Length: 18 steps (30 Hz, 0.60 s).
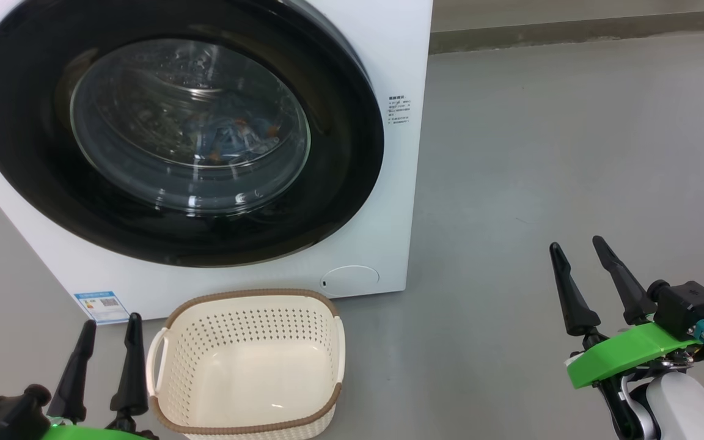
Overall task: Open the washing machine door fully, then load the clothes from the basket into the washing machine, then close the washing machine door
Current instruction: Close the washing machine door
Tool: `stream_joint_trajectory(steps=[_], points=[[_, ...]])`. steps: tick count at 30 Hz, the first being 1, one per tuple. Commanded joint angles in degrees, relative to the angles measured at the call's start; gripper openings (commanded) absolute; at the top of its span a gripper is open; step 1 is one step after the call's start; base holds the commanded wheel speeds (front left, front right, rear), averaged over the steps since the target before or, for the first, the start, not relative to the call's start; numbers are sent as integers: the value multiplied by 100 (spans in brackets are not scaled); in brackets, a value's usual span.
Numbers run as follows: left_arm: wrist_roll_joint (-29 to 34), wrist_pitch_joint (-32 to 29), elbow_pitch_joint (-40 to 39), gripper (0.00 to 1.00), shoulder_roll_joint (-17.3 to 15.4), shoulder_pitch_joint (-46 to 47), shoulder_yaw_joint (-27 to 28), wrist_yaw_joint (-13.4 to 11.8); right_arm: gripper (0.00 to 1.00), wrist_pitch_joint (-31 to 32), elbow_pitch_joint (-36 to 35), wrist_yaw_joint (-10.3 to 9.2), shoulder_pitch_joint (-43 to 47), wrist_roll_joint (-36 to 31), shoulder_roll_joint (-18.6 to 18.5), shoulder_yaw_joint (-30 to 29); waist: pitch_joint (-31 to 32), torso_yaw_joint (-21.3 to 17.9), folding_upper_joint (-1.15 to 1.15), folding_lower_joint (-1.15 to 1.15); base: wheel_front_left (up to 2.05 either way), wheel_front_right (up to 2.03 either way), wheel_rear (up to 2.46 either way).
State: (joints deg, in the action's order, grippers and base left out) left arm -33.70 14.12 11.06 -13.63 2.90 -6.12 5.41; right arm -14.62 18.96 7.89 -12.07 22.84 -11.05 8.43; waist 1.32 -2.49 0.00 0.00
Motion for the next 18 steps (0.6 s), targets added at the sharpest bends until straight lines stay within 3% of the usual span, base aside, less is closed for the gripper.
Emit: stream_joint_trajectory(steps=[1,18], points=[[-37,1,-173,100,-170,61,188,-29,100,4,-174,-41,20,-82,-29,40,-9,0,0,0,0,0,0],[-89,-1,-174,100,-235,84,171,-55,100,39,-223,-41,54,-146,55,-23,-78,9,0,0,0,0,0]])
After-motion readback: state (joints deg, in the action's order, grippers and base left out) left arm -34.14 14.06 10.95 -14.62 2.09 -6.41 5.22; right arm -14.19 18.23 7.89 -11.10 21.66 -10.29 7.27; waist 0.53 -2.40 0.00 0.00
